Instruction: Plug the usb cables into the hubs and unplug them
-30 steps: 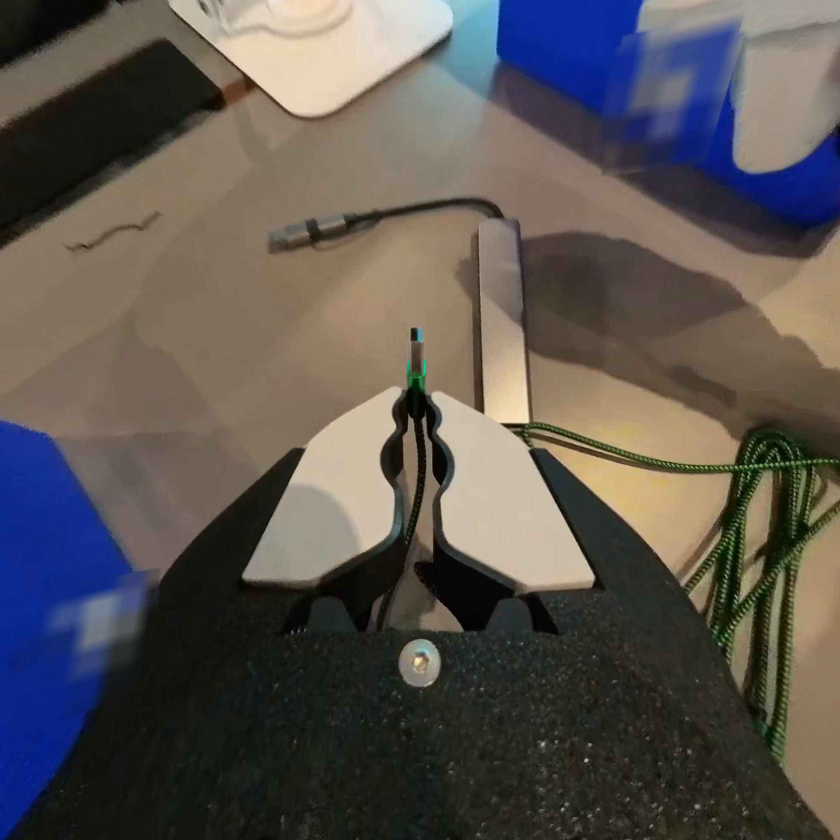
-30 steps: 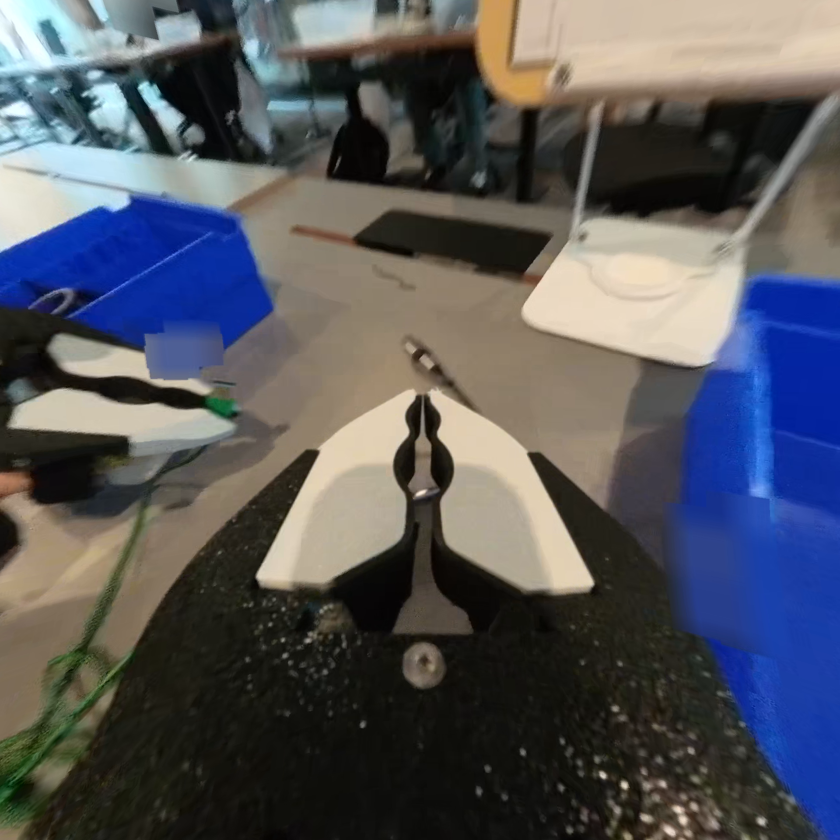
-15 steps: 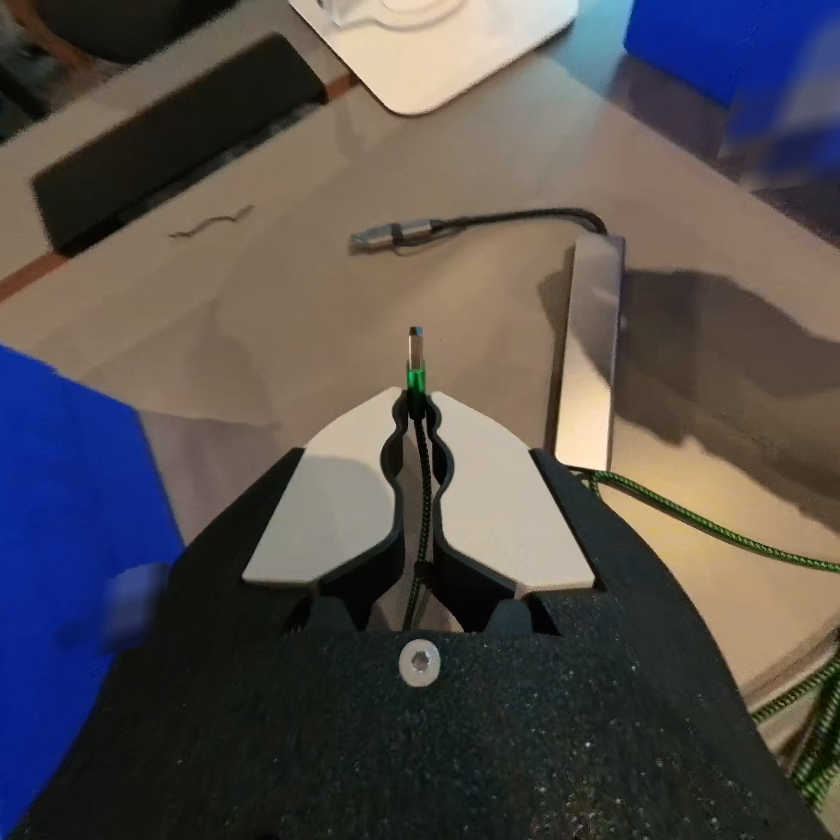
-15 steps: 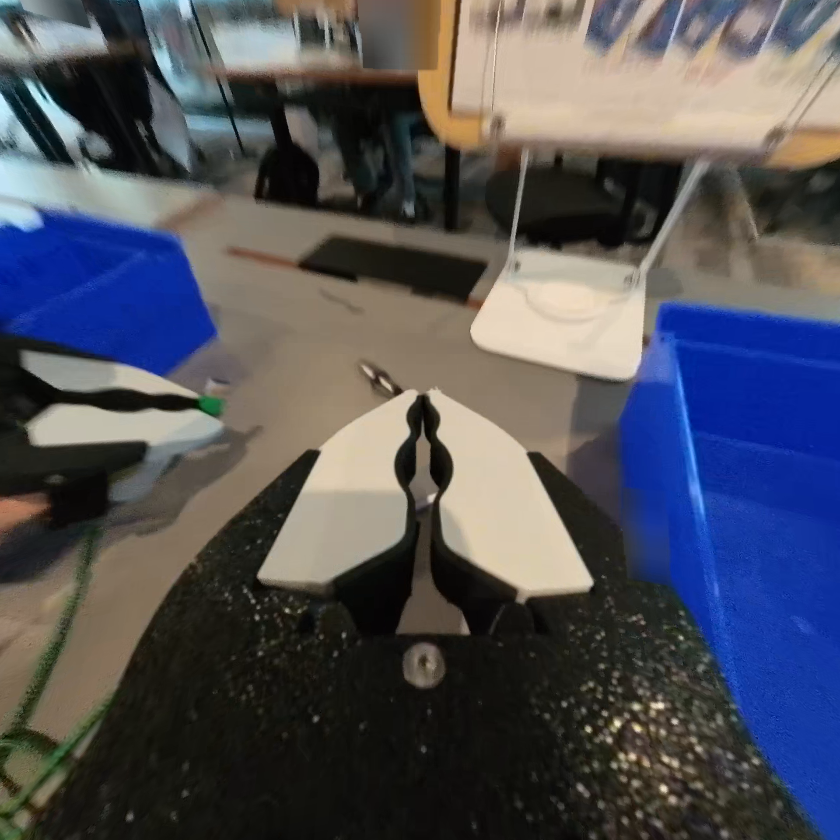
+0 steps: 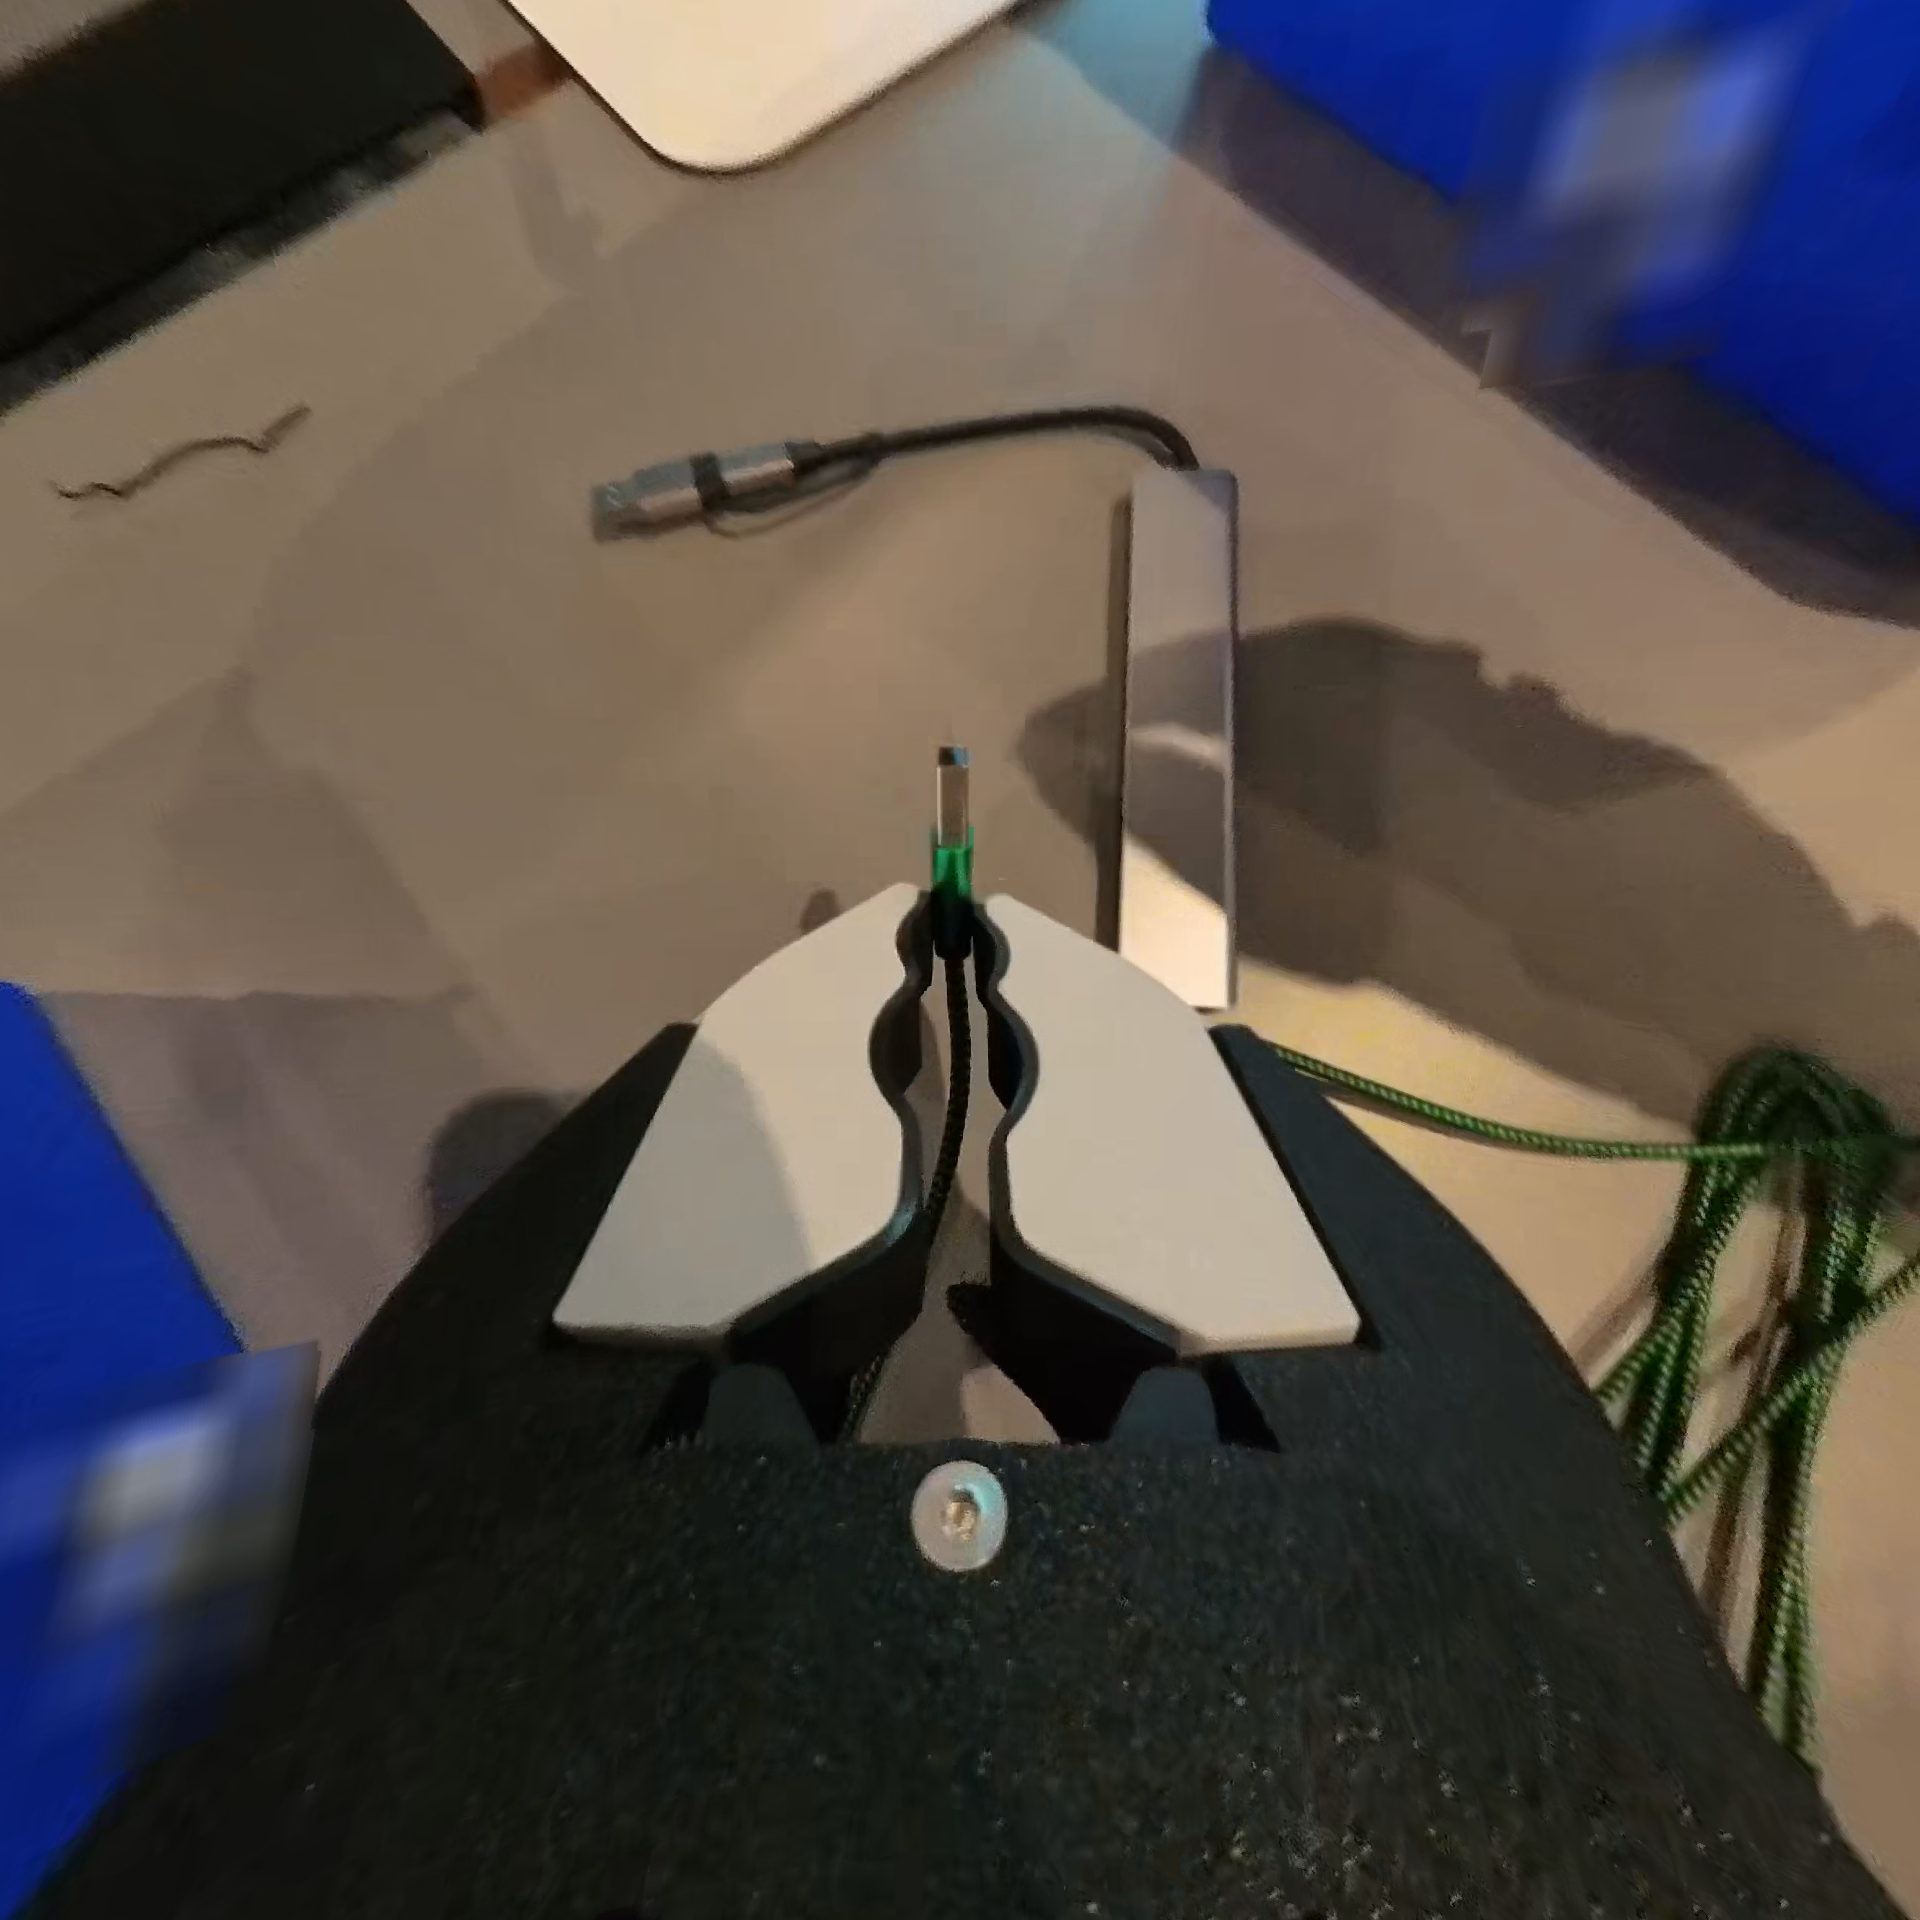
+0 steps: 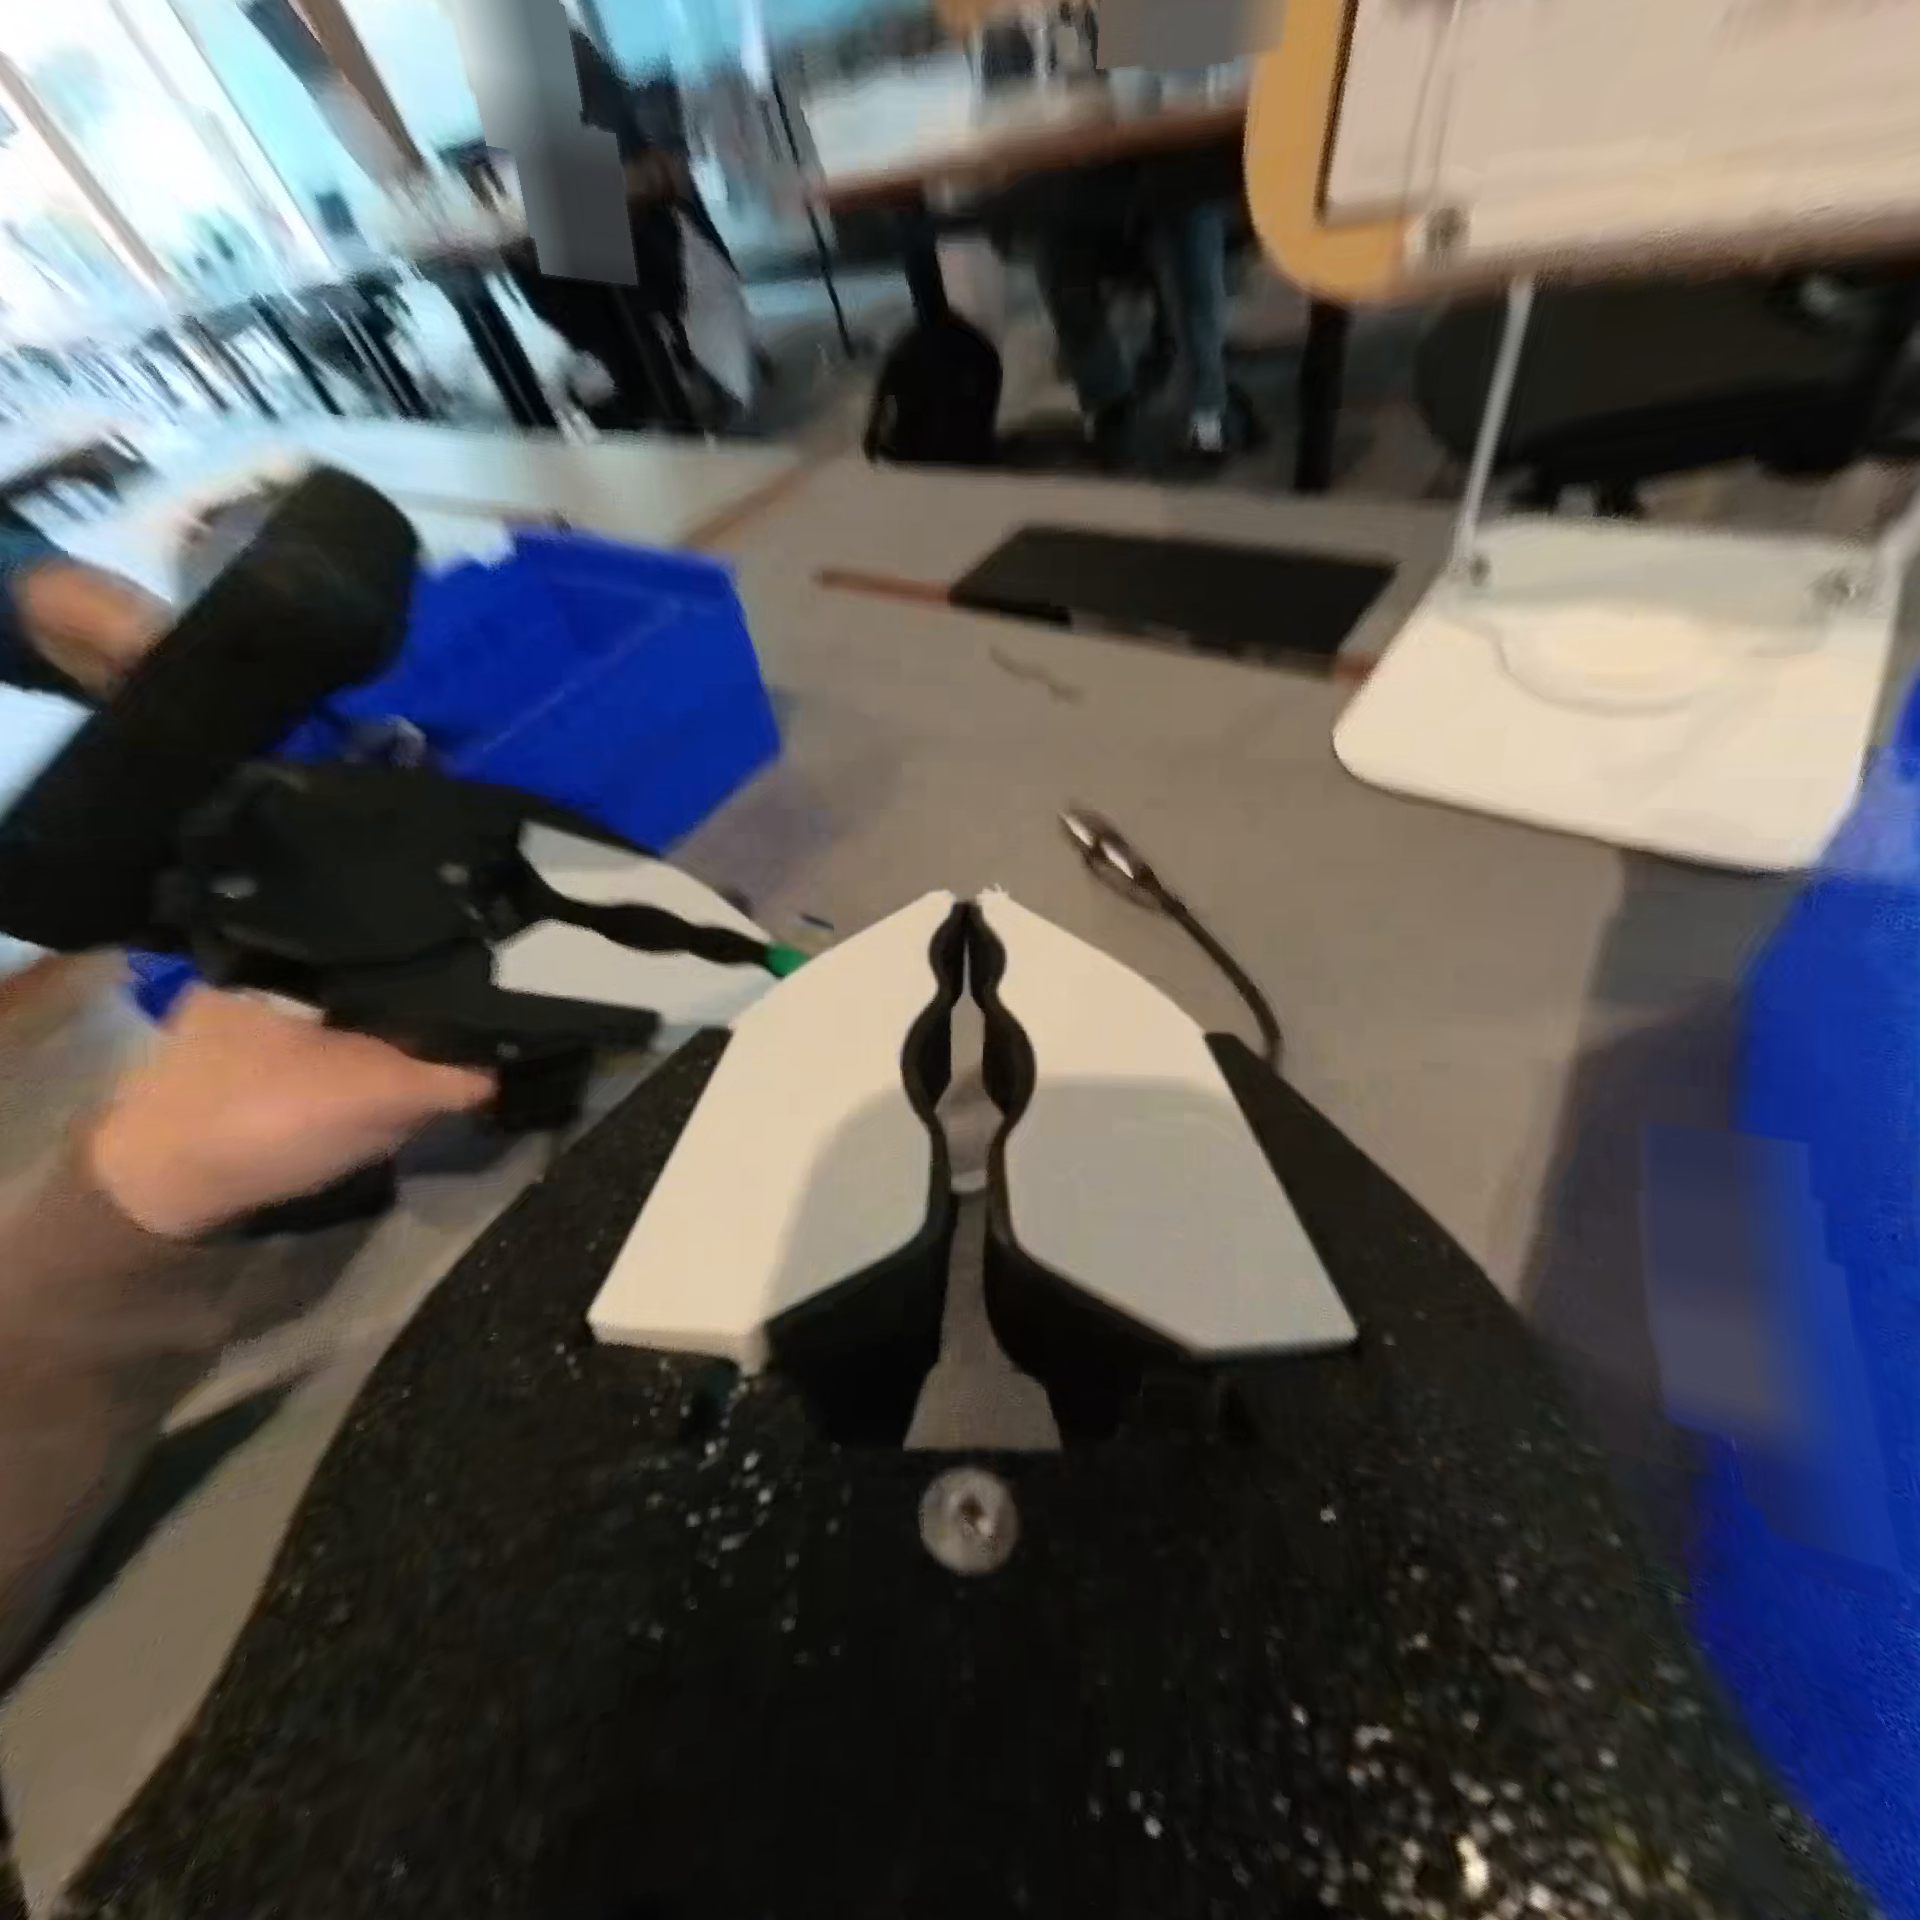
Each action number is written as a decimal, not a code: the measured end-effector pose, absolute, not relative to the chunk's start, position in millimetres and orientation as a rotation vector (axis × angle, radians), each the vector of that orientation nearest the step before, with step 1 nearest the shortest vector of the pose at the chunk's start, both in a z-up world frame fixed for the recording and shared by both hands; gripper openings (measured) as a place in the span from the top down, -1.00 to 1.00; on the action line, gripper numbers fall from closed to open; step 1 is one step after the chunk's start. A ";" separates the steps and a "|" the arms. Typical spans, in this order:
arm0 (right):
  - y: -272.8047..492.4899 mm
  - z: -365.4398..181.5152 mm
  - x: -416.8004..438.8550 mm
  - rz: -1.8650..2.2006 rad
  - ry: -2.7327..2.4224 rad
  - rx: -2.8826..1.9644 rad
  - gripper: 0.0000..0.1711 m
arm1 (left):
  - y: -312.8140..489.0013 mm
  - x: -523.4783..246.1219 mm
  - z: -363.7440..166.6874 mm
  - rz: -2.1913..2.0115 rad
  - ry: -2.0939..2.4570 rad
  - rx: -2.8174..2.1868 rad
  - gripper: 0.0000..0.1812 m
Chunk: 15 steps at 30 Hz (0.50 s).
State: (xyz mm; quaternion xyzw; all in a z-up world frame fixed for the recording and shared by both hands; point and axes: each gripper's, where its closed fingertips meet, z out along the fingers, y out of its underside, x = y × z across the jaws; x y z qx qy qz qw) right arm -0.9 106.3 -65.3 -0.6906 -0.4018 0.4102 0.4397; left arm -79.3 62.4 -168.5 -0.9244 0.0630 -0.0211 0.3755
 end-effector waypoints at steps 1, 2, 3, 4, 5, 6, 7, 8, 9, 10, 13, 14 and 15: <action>111.1 -79.5 0.9 0.963 -1.029 -1.781 1.00 | 61.4 -75.4 -173.0 -0.077 0.181 -2.400 0.93; 114.9 -93.0 2.7 0.938 -1.050 -1.844 0.92 | 60.5 -71.2 -177.1 -0.112 0.195 -2.436 0.93; 114.8 -105.2 2.3 0.967 -1.065 -1.910 0.83 | 60.7 -69.6 -180.1 -0.129 0.199 -2.464 0.92; 111.4 -116.4 0.0 1.037 -1.073 -1.981 0.74 | 61.2 -68.2 -182.7 -0.143 0.204 -2.487 0.93; 107.3 -127.5 -2.6 1.106 -1.077 -2.057 0.62 | 60.8 -65.2 -186.1 -0.174 0.210 -2.522 0.92; 104.5 -139.4 -4.3 1.146 -1.077 -2.136 0.51 | 61.1 -62.7 -190.0 -0.201 0.216 -2.558 0.92; 102.7 -151.4 -5.2 1.161 -1.073 -2.211 0.46 | 61.3 -60.1 -194.5 -0.225 0.229 -2.599 0.92; 100.9 -162.5 -5.8 1.165 -1.069 -2.278 0.42 | 62.2 -58.0 -198.2 -0.237 0.239 -2.630 0.92; 99.0 -172.0 -6.3 1.168 -1.061 -2.337 0.37 | 63.8 -56.1 -201.1 -0.242 0.250 -2.653 0.92; 96.7 -178.4 -7.0 1.177 -1.055 -2.377 0.36 | 66.1 -54.6 -203.4 -0.240 0.259 -2.665 0.92; 97.5 -187.3 -7.7 1.166 -1.028 -2.425 0.34 | 69.6 -52.3 -212.1 -0.242 0.271 -2.720 0.92; 99.1 -187.8 -8.3 1.171 -1.014 -2.431 0.34 | 70.3 -52.0 -214.9 -0.248 0.270 -2.735 0.92; 100.6 -187.8 -8.9 1.180 -0.999 -2.438 0.34 | 72.1 -51.0 -214.9 -0.266 0.262 -2.732 0.92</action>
